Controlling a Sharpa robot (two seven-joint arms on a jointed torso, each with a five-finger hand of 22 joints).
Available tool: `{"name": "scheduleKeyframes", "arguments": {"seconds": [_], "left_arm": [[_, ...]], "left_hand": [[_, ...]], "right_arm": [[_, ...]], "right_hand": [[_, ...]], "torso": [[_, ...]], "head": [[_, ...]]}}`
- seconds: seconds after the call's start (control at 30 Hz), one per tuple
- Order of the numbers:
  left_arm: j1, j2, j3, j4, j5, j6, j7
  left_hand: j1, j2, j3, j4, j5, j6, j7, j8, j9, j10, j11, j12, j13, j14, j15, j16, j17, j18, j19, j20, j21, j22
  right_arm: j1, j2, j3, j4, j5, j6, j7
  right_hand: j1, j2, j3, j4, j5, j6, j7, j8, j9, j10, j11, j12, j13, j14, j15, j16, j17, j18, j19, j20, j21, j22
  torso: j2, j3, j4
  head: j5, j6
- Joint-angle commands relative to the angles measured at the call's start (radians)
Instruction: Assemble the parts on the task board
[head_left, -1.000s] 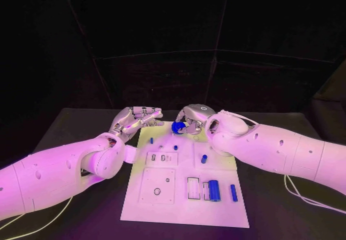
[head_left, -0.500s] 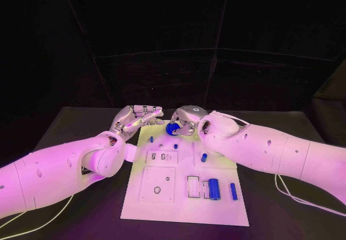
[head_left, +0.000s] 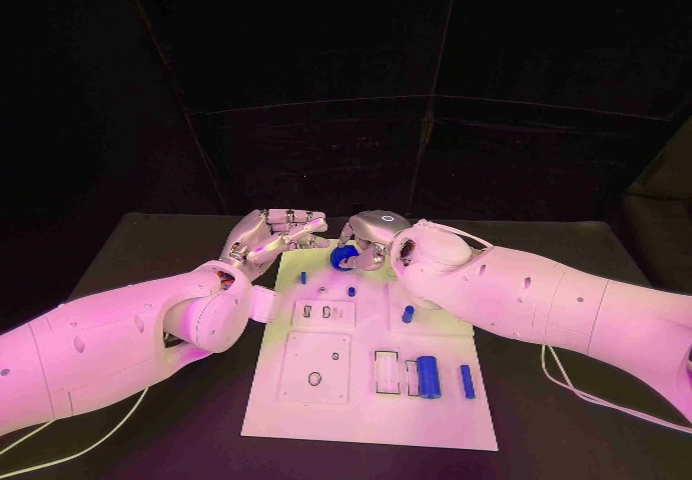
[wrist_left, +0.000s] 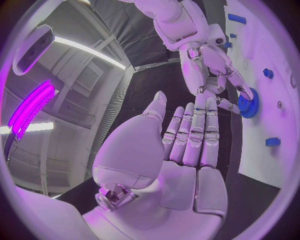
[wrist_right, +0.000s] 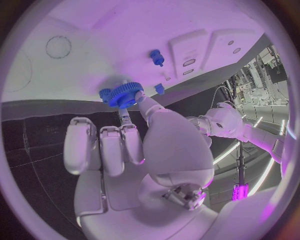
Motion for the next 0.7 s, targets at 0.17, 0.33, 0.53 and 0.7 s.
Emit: {"name": "scheduleKeyframes", "arguments": {"seconds": [0.17, 0.33, 0.53, 0.7], "left_arm": [[0.002, 0.001, 0.001, 0.001, -0.004, 0.014, 0.001], [0.002, 0.000, 0.001, 0.001, -0.004, 0.014, 0.001], [0.002, -0.001, 0.001, 0.001, -0.004, 0.013, 0.001], [0.002, -0.001, 0.001, 0.001, -0.004, 0.014, 0.000]], "left_hand": [[0.008, 0.000, 0.002, -0.005, 0.005, -0.001, -0.002, -0.006, 0.001, -0.004, -0.002, -0.001, -0.001, -0.003, 0.002, -0.007, 0.001, 0.005, 0.005, 0.003, -0.005, -0.001], [0.008, 0.000, 0.002, -0.005, 0.005, -0.001, -0.002, -0.006, 0.001, -0.004, -0.002, -0.001, -0.001, -0.003, 0.002, -0.007, 0.001, 0.005, 0.005, 0.003, -0.005, -0.001], [0.008, 0.000, 0.002, -0.006, 0.005, -0.001, -0.002, -0.007, 0.001, -0.004, -0.002, -0.001, -0.001, -0.003, 0.002, -0.007, 0.001, 0.005, 0.005, 0.003, -0.005, -0.001], [0.008, 0.000, 0.002, -0.006, 0.005, -0.001, -0.002, -0.007, 0.001, -0.004, -0.002, -0.002, -0.001, -0.003, 0.002, -0.007, 0.001, 0.005, 0.005, 0.003, -0.005, -0.001]], "right_arm": [[-0.004, 0.001, -0.003, -0.016, 0.007, 0.048, -0.010], [-0.004, 0.000, -0.003, -0.009, 0.011, 0.065, -0.005], [-0.005, -0.006, -0.003, 0.005, 0.012, 0.063, -0.001], [-0.006, -0.012, -0.003, 0.015, 0.012, 0.046, -0.001]], "right_hand": [[-0.026, -0.034, -0.016, 0.007, 0.013, -0.058, 0.011, -0.035, 0.023, -0.012, 0.021, -0.022, 0.088, 0.066, 0.018, 0.003, 0.058, -0.013, 0.000, 0.019, 0.006, 0.003], [-0.055, -0.050, -0.047, 0.024, 0.017, -0.056, 0.010, -0.038, 0.027, -0.014, 0.022, -0.023, 0.086, 0.066, 0.020, 0.003, 0.059, -0.013, 0.000, 0.023, 0.007, 0.003], [-0.066, -0.053, -0.064, 0.035, 0.020, -0.048, 0.008, -0.035, 0.029, -0.013, 0.020, -0.023, 0.087, 0.065, 0.020, 0.003, 0.058, -0.012, -0.001, 0.023, 0.006, 0.003], [-0.066, -0.052, -0.065, 0.036, 0.020, -0.046, 0.008, -0.035, 0.029, -0.012, 0.020, -0.022, 0.087, 0.065, 0.019, 0.003, 0.059, -0.012, -0.001, 0.023, 0.006, 0.002]], "torso": [[0.000, -0.0002, -0.0008], [0.000, 0.0001, -0.0004], [0.000, 0.0001, 0.0000], [0.000, 0.0000, -0.0004]], "head": [[0.002, -0.001], [0.001, -0.001], [0.002, 0.000], [0.001, 0.000]]}}
